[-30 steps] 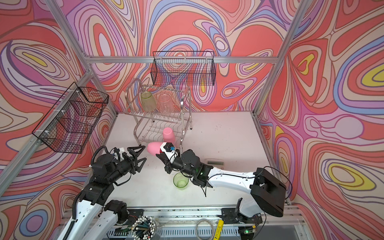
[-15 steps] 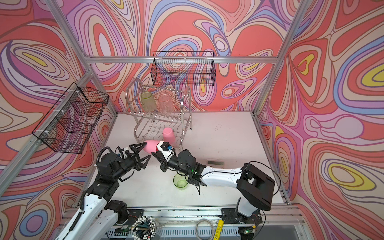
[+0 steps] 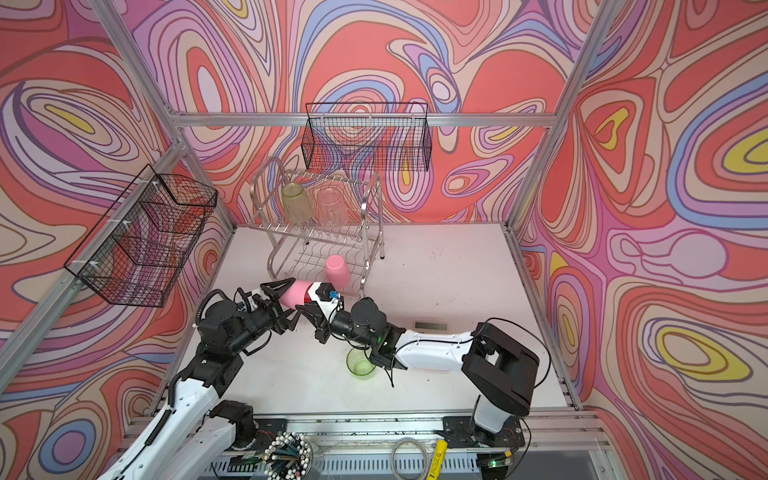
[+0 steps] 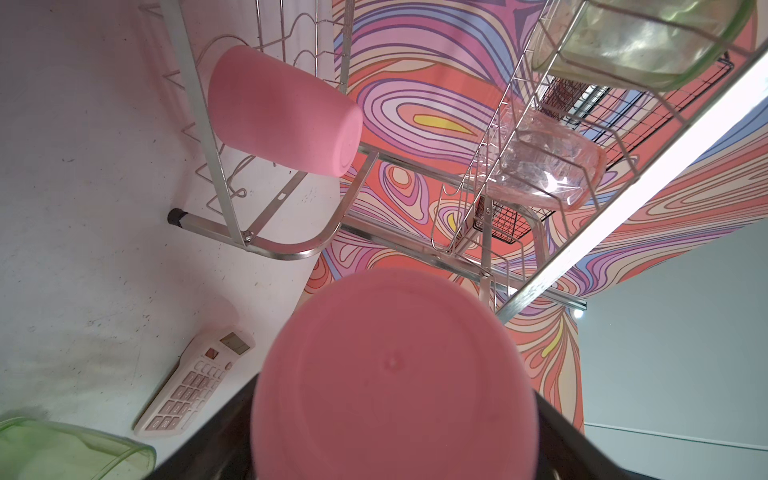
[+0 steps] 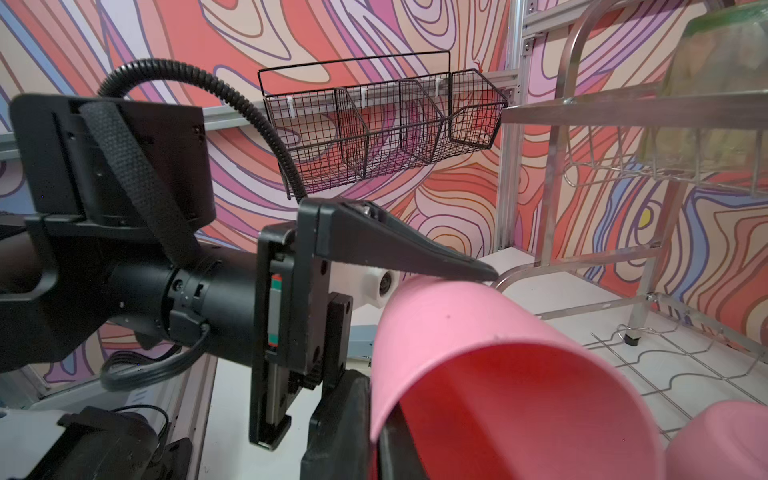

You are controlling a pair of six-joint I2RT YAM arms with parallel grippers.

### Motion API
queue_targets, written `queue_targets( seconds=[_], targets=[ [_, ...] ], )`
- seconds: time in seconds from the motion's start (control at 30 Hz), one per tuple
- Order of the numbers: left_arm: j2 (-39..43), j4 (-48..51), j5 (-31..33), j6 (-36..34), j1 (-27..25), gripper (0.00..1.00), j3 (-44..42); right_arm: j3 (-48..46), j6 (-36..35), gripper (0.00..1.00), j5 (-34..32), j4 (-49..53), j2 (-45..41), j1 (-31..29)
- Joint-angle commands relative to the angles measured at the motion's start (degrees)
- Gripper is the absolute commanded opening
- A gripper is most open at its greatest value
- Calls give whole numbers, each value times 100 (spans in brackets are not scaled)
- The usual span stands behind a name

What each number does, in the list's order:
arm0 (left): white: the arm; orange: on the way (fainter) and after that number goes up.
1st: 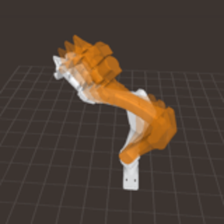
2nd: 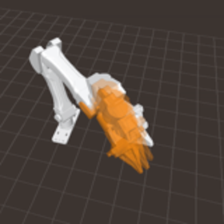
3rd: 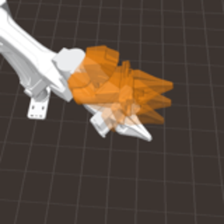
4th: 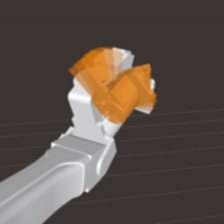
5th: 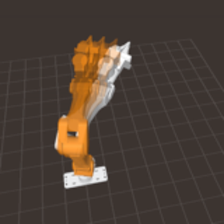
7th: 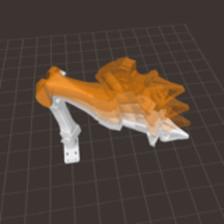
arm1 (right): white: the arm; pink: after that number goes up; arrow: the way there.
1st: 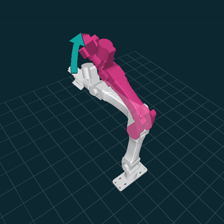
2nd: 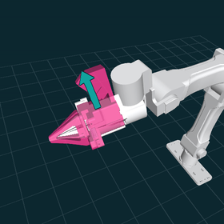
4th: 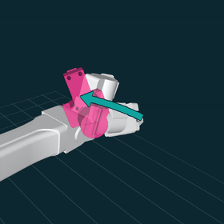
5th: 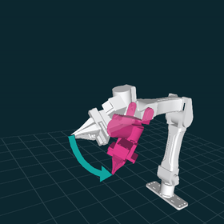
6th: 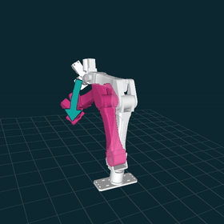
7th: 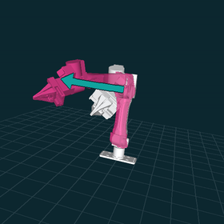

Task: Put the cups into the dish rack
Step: 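Close the left gripper on the pink cup's base beside the right gripper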

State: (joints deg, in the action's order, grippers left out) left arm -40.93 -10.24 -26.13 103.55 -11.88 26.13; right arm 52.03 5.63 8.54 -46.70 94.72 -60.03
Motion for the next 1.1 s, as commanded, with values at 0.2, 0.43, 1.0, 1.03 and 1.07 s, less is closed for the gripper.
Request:
queue_targets(
  seconds=[0.2,0.43,1.0,1.03,1.07],
  targets=[
    [-17,-198,-58,25,45,87,94,294,70,0,269,-7,195,22],
    [-62,-230,26,-10,43,86,78,404,96,0,338,100,293,26],
    [-337,-671,264,-31,45,66,30,431,70,0,364,229,311,25],
    [-344,-672,260,-60,45,66,35,439,70,0,357,229,311,26],
    [-338,-649,268,-87,45,65,34,431,67,0,349,231,306,25]
  ],
)
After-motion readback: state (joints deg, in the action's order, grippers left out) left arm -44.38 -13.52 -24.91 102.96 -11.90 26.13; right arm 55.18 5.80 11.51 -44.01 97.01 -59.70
